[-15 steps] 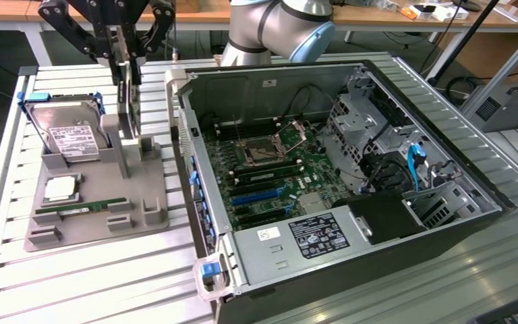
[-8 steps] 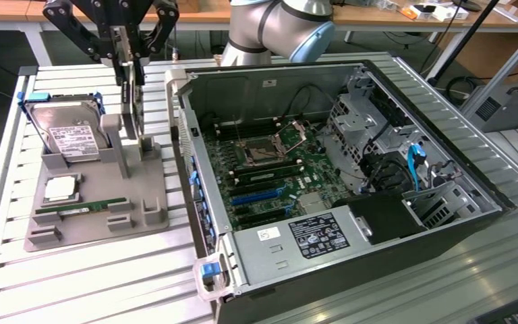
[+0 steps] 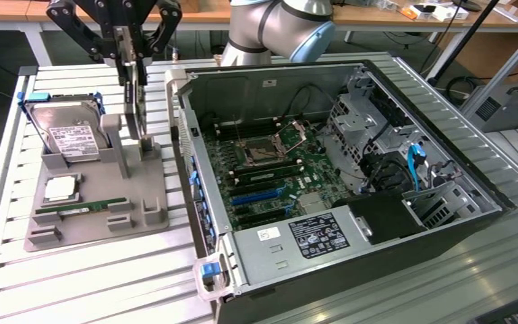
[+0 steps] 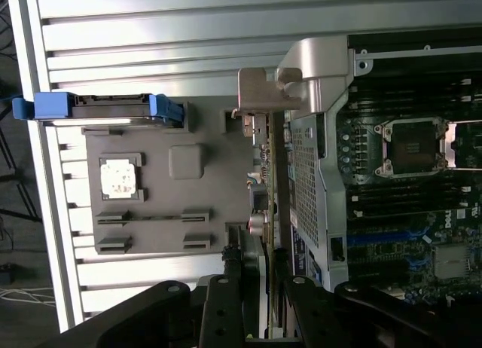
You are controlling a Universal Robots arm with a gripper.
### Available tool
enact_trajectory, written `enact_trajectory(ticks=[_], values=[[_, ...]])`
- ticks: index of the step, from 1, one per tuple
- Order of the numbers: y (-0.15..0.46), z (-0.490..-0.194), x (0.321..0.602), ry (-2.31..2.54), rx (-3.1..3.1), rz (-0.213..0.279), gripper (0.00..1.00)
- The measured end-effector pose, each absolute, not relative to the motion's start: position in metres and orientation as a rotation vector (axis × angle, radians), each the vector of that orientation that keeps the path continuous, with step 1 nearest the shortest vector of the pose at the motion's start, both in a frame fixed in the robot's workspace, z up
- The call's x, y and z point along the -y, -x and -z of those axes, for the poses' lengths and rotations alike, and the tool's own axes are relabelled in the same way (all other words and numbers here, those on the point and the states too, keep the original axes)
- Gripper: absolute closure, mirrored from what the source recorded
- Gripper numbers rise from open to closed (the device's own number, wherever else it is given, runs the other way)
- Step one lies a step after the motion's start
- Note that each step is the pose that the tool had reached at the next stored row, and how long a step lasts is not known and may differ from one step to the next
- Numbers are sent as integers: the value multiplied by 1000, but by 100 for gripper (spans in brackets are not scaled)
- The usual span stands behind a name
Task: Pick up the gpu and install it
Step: 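Pick up the gpu and move the gpu toward the slot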
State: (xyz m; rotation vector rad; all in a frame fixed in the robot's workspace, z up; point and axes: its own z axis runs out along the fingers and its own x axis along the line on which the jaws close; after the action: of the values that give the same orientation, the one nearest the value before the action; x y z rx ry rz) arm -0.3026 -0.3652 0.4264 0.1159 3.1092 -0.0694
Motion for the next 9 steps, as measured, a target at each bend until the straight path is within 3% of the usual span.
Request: enact_trajectory(ticks=[9], values=[[299,-426,366,-116,-3109,69,73]])
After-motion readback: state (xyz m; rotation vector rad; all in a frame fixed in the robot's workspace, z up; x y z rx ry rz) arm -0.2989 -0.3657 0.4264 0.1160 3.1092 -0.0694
